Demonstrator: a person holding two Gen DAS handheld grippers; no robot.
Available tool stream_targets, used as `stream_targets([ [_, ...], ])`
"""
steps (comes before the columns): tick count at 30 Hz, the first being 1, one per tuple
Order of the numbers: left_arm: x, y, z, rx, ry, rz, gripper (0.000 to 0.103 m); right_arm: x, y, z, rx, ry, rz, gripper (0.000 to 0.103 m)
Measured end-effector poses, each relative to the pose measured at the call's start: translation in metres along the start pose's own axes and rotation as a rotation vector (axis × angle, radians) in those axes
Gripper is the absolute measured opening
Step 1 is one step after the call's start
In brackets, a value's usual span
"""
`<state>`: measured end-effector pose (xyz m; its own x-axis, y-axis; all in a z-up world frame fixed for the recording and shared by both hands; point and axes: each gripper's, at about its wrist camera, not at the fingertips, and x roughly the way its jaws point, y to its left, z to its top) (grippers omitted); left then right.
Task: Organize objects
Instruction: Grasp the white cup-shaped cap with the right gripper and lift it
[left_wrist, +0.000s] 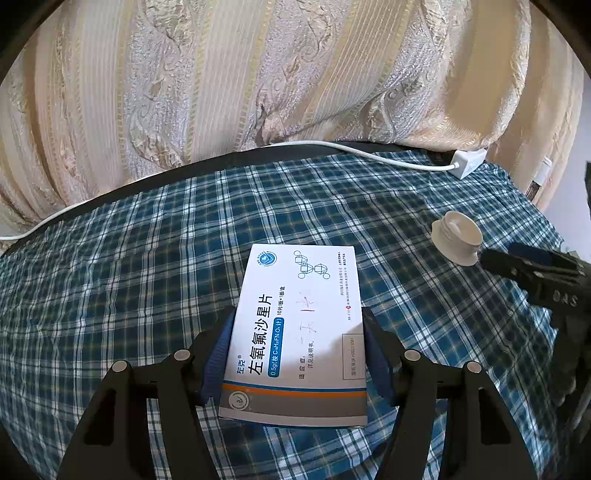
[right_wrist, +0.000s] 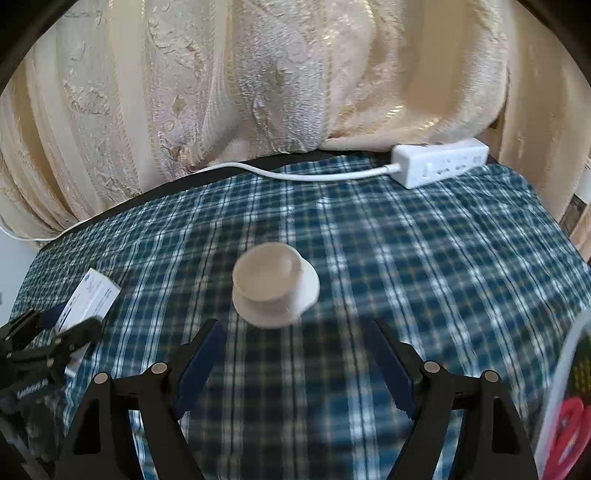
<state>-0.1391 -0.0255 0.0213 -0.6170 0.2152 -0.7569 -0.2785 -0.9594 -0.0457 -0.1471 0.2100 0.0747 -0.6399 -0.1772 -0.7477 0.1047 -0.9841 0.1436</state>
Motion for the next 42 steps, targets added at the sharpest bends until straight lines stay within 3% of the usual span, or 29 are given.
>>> stream_targets([
  [3, 0.002, -0.001, -0.001, 0.004, 0.007, 0.004, 0.065, 0.008, 0.006, 0.007, -0.014, -0.005, 0.031, 0.083],
  [10, 0.004, -0.003, -0.002, 0.005, 0.01, 0.006, 0.065, 0.029, 0.015, 0.016, -0.043, 0.019, 0.0, 0.083],
  [16, 0.007, -0.005, -0.003, 0.011, 0.018, 0.008, 0.065, 0.034, 0.016, 0.017, -0.057, 0.033, -0.009, 0.075],
  [20, 0.006, -0.009, -0.004, 0.022, 0.016, 0.007, 0.065, 0.035, 0.02, 0.016, -0.079, 0.035, -0.018, 0.062],
  [24, 0.006, -0.011, -0.004, 0.03, 0.013, 0.005, 0.065, 0.033, 0.025, 0.016, -0.106, 0.023, -0.026, 0.055],
  [42, -0.009, -0.037, -0.003, 0.088, -0.024, -0.026, 0.065, -0.023, 0.011, -0.03, -0.061, 0.014, 0.013, 0.055],
])
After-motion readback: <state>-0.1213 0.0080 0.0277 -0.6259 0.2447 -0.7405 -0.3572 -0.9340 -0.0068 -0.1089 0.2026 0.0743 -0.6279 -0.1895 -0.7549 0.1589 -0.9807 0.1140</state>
